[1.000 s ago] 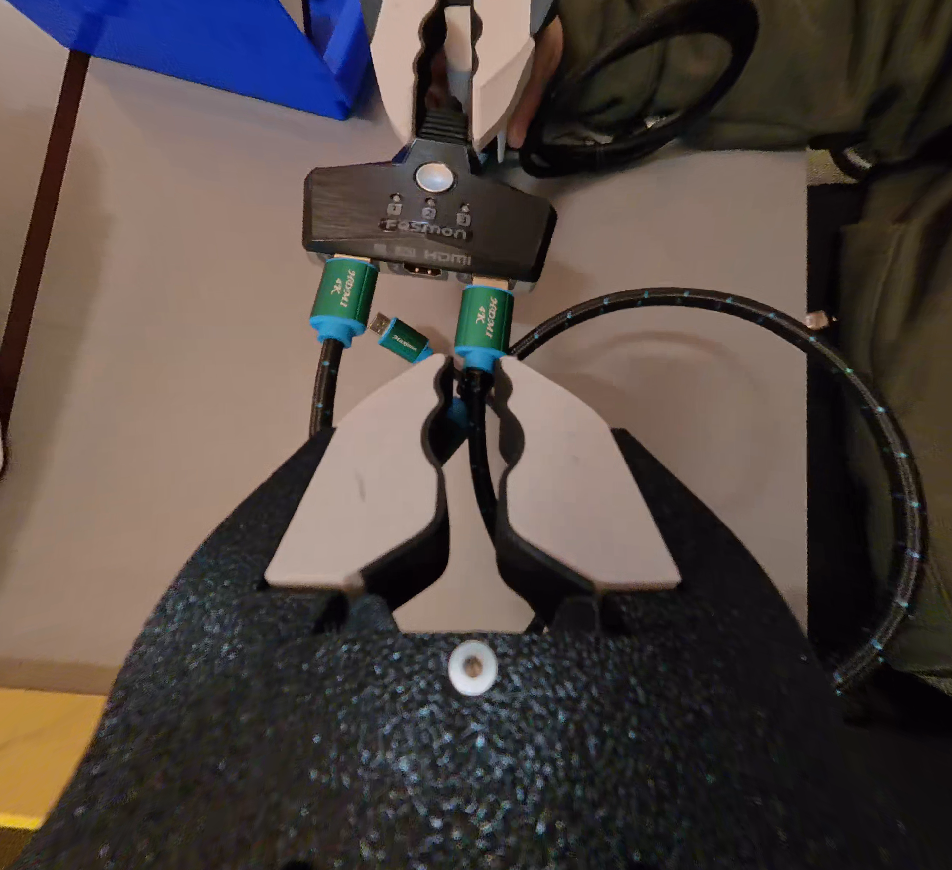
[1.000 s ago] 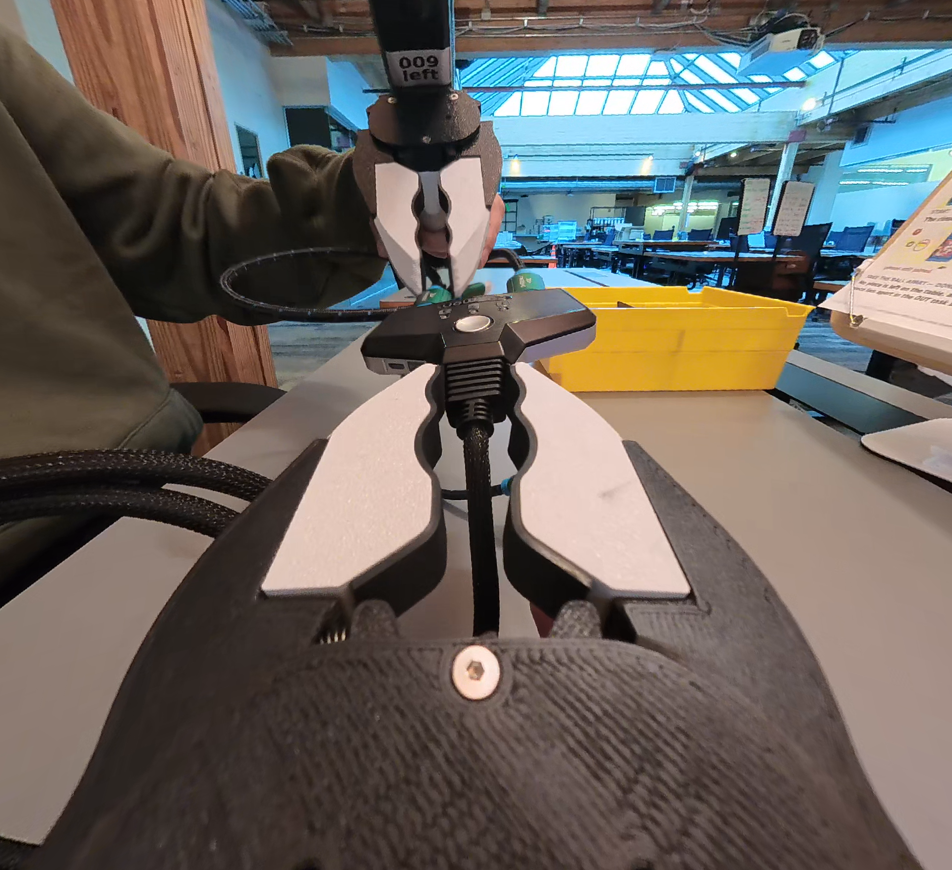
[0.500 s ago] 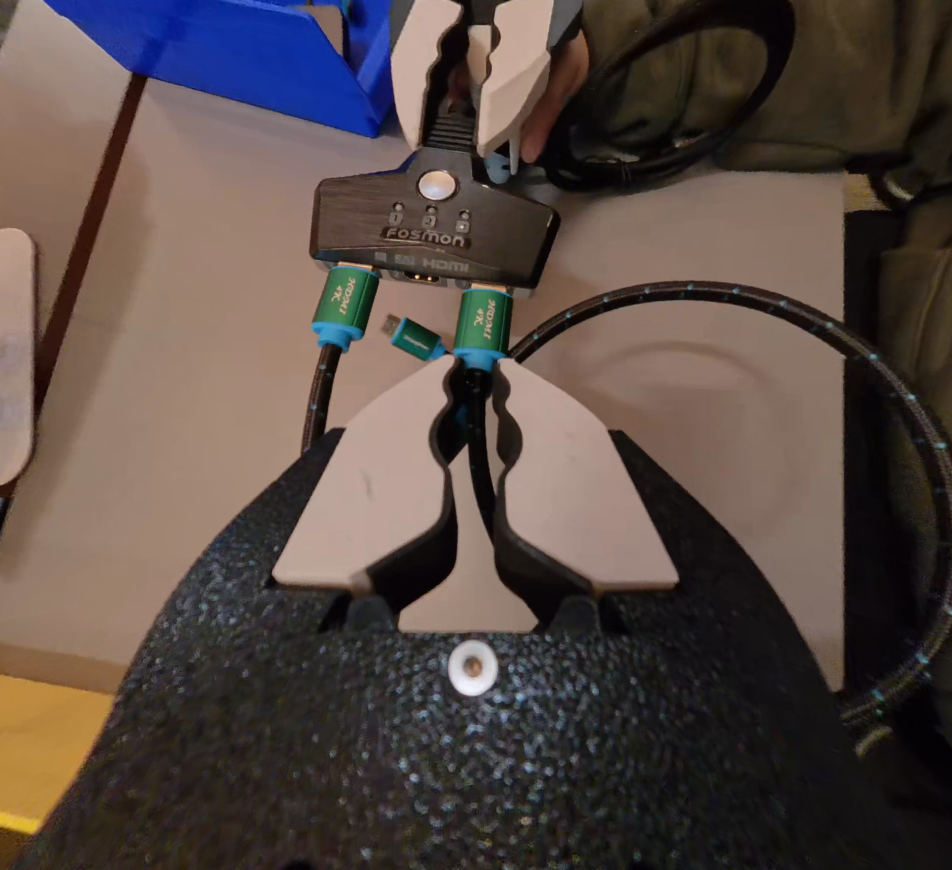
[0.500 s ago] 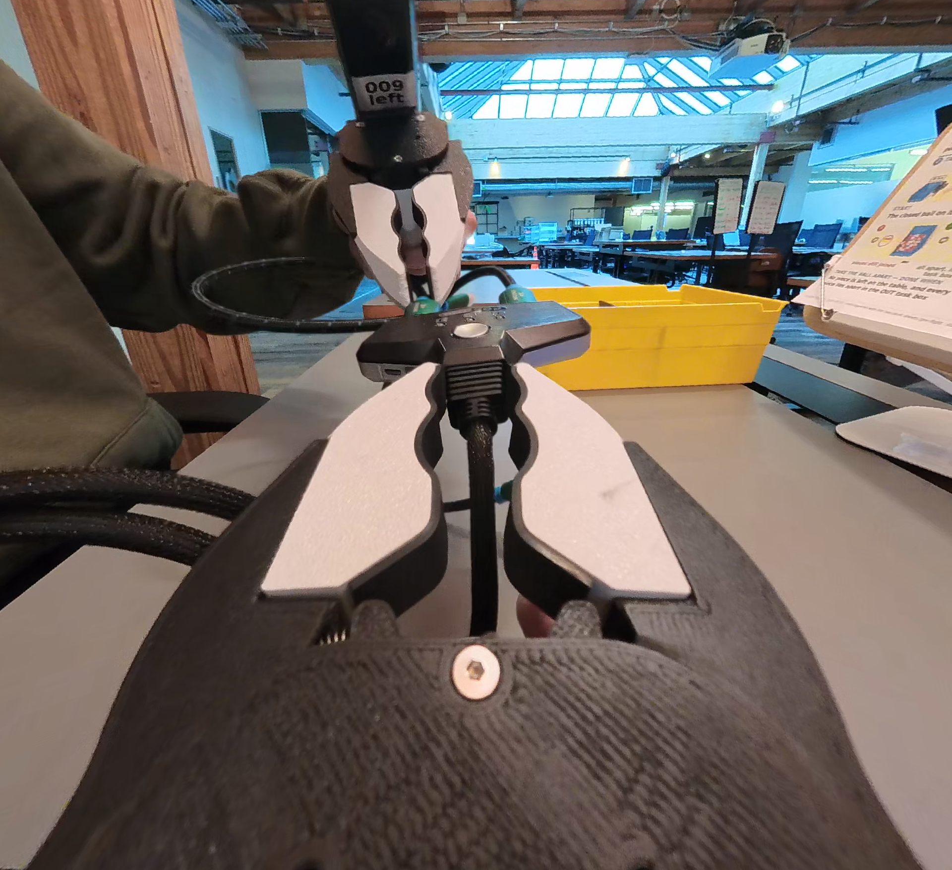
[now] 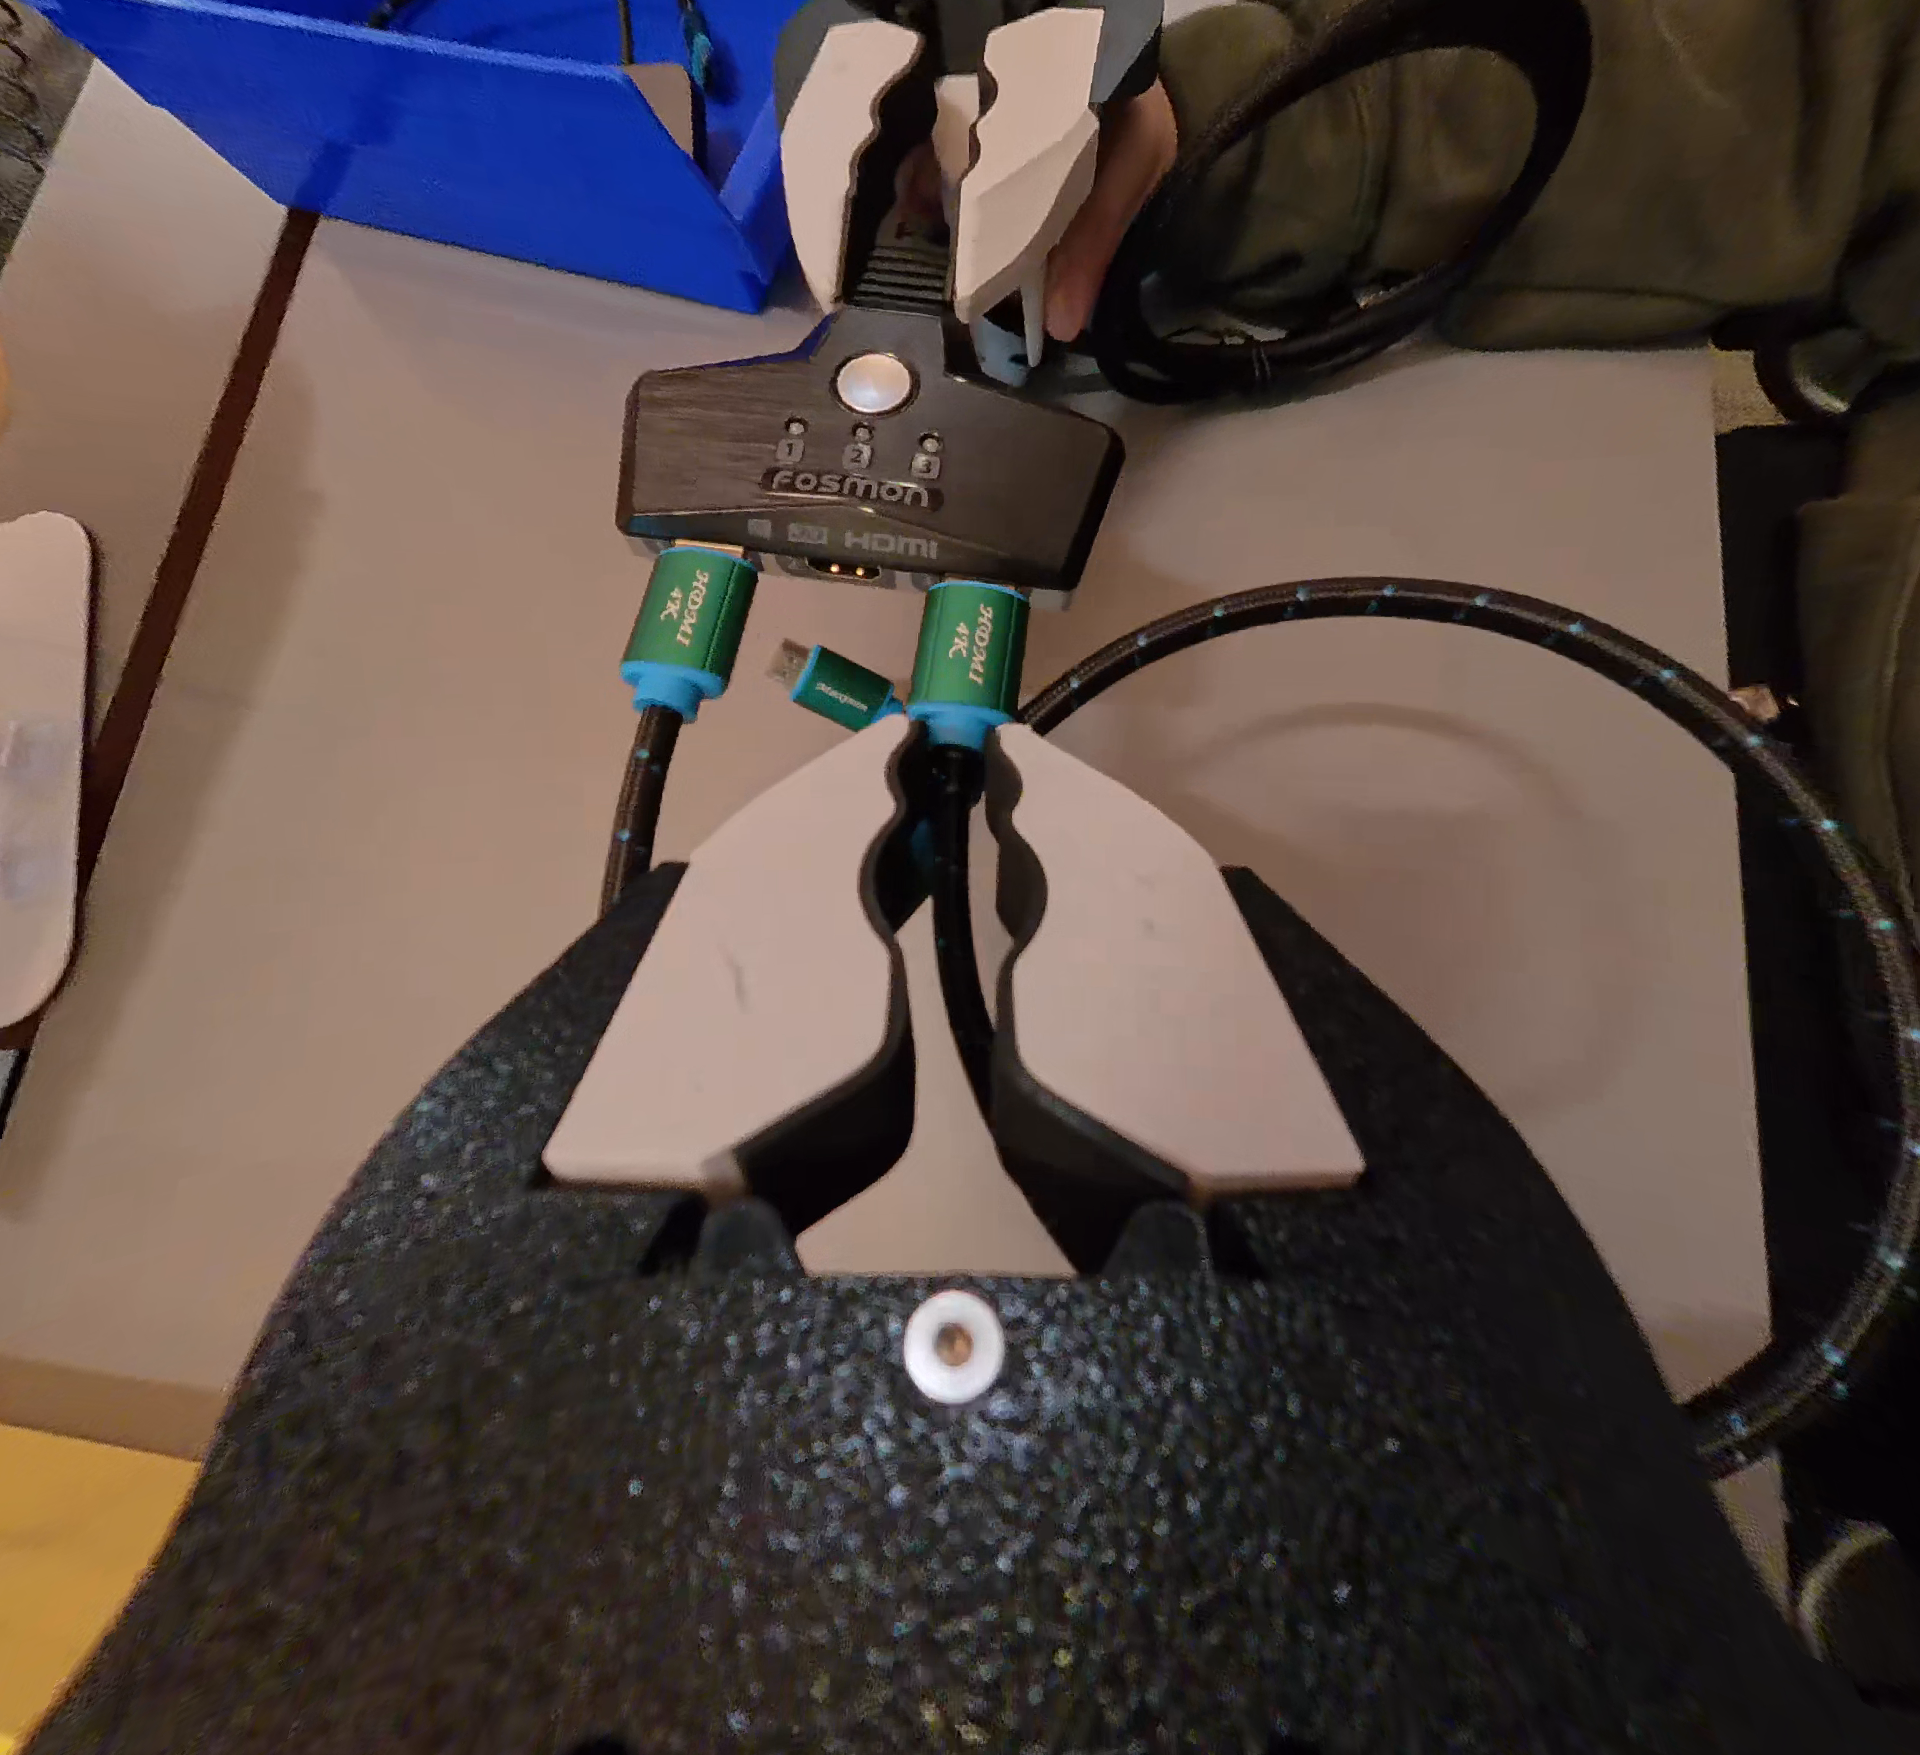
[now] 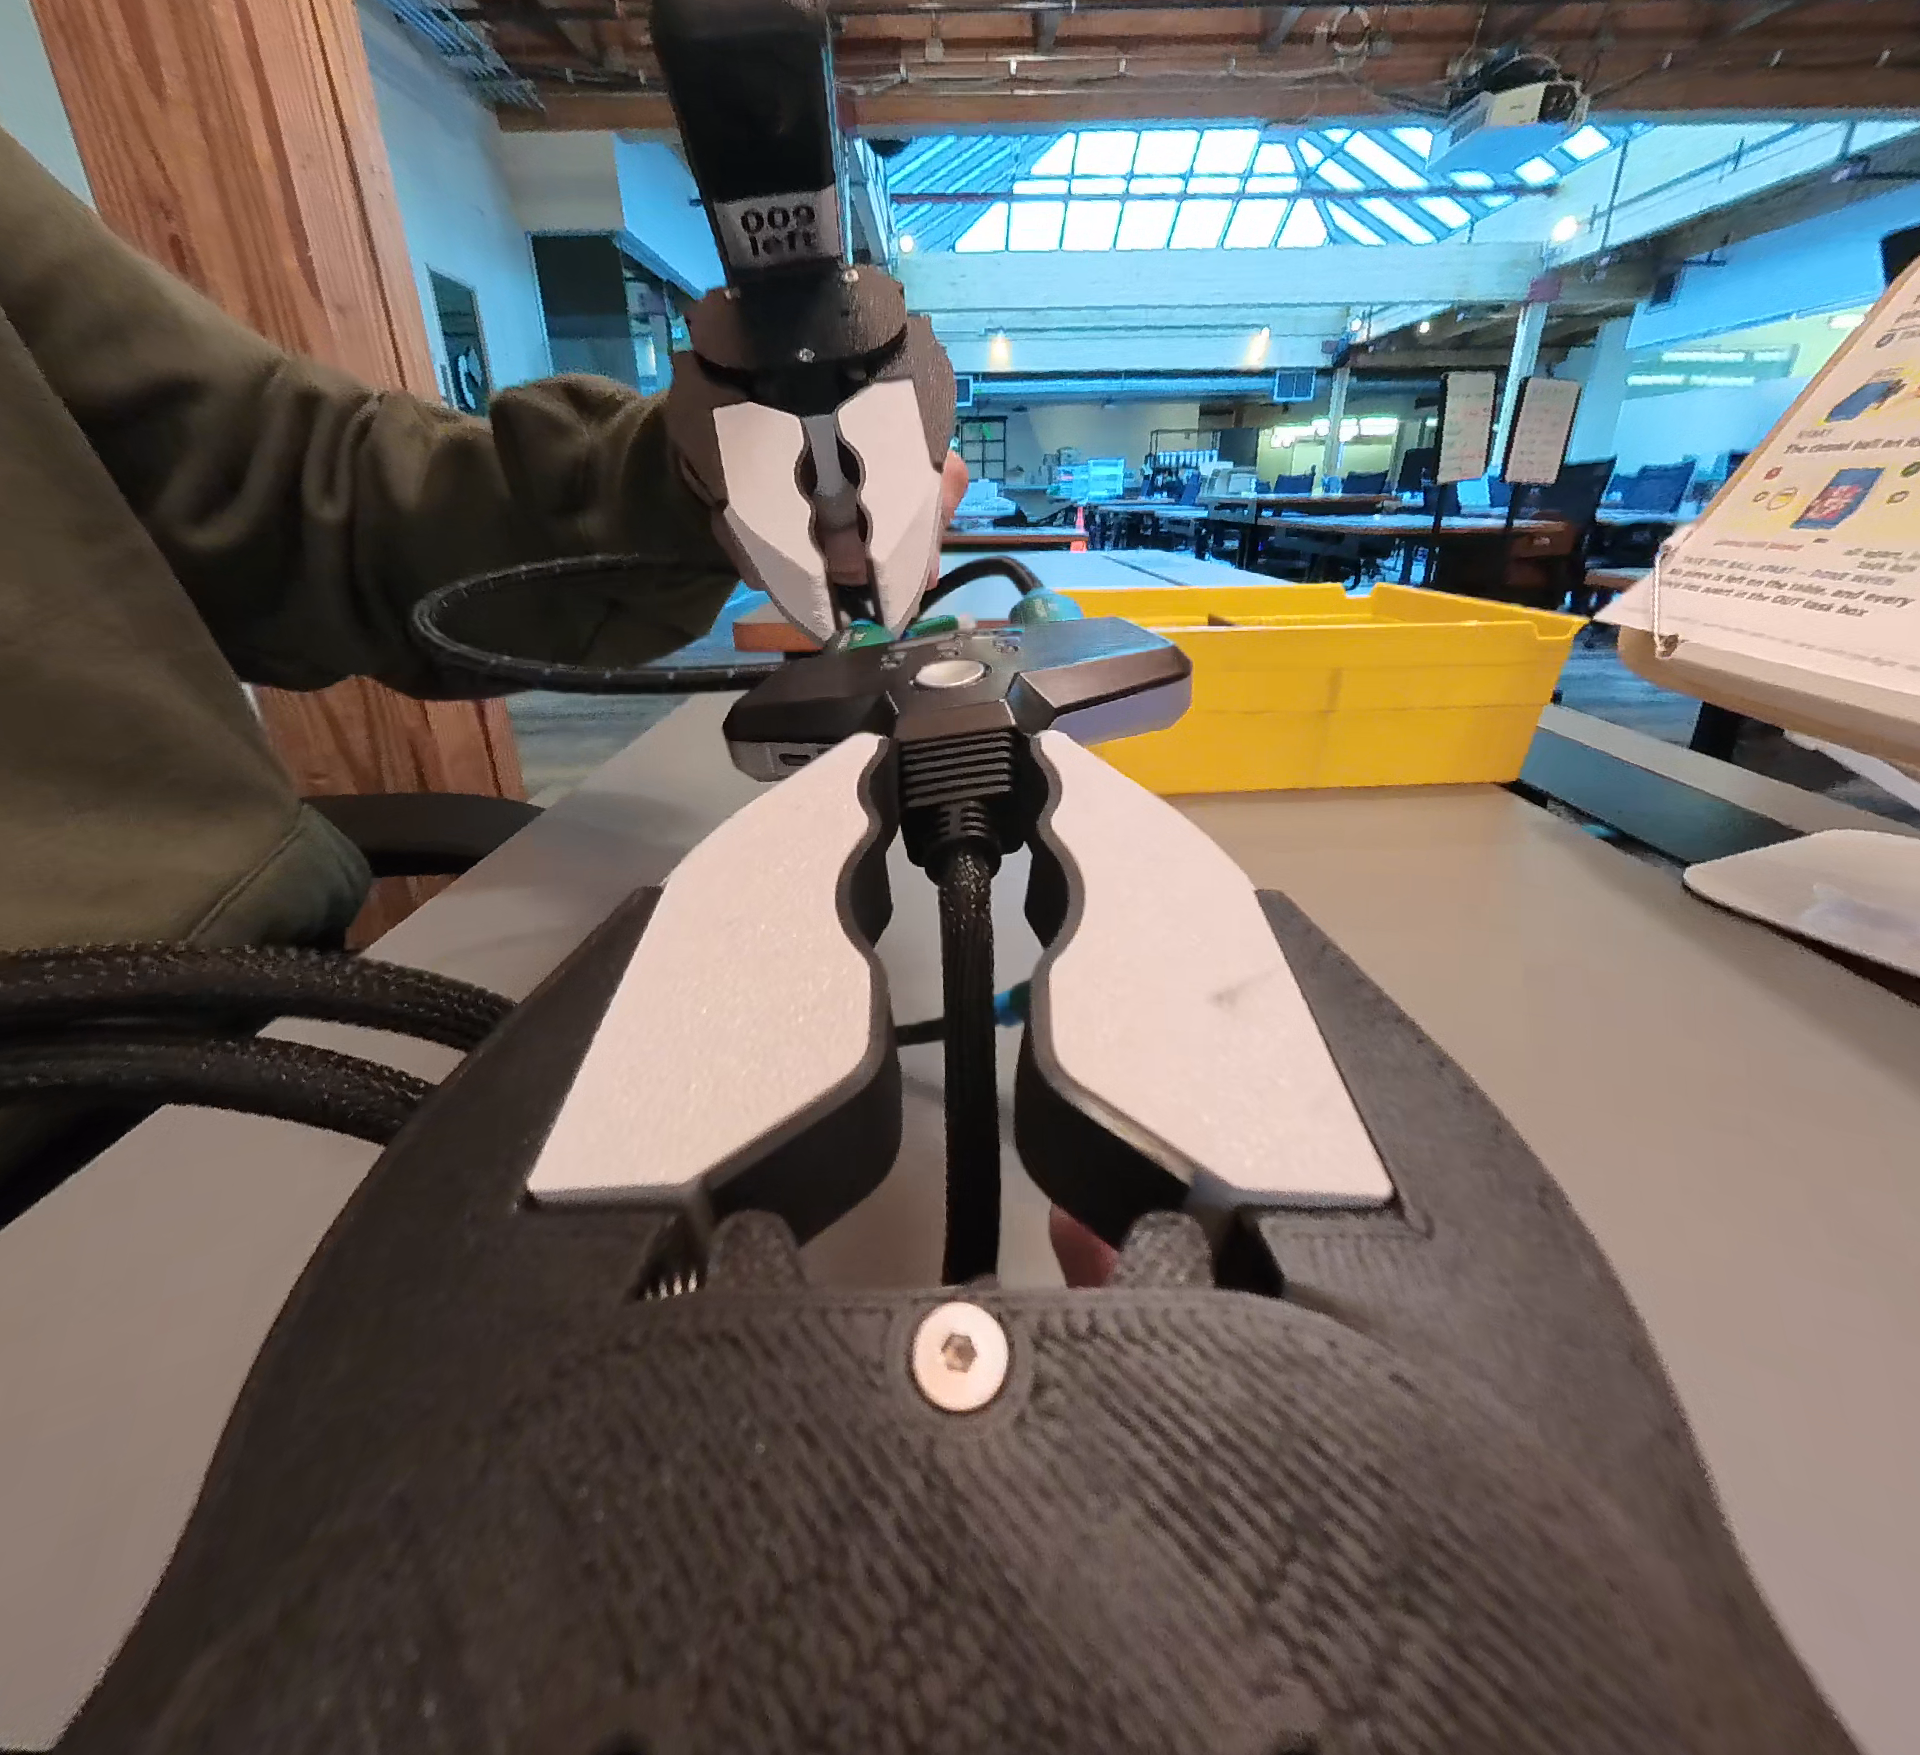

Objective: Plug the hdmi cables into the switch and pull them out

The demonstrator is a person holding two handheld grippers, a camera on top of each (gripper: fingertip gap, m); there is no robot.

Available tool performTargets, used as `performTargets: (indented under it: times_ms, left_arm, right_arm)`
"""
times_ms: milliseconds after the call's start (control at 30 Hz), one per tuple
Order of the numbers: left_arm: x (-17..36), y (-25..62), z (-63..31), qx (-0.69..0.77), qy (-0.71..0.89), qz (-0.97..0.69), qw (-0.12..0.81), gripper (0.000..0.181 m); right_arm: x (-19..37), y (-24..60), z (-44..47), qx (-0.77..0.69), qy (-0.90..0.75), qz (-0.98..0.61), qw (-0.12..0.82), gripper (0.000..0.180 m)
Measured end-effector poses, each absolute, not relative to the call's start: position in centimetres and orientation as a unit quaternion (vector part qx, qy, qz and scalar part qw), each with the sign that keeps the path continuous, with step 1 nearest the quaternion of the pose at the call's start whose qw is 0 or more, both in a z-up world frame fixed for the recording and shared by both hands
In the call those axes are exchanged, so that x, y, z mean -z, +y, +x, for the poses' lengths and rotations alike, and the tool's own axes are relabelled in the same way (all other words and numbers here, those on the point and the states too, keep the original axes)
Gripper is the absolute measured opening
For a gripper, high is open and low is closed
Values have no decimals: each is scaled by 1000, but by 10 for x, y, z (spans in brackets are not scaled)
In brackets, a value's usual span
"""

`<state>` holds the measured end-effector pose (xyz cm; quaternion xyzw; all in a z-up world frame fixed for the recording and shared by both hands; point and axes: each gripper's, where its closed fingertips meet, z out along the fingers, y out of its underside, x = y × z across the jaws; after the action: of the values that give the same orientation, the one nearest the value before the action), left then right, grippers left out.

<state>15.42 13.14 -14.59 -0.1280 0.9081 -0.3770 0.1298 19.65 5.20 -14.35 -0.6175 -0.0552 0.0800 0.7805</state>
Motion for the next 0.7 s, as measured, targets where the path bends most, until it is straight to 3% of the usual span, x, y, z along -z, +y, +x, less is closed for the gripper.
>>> performTargets:
  times_ms: [167,333,400,700]
  left_arm:
    - [93,131,153,448,857,-144,207,17]
    - [28,193,143,527,739,-212,362,24]
    - [45,222,136,515,728,-248,379,24]
    - [178,250,91,463,778,-340,253,27]
  right_arm:
    - [135,50,200,-41,-58,-606,792,22]
    - [122,43,212,51,-49,-623,779,22]
    - [110,38,220,86,-35,-617,781,22]
    - [-2,-25,273,288,-15,-579,763,22]
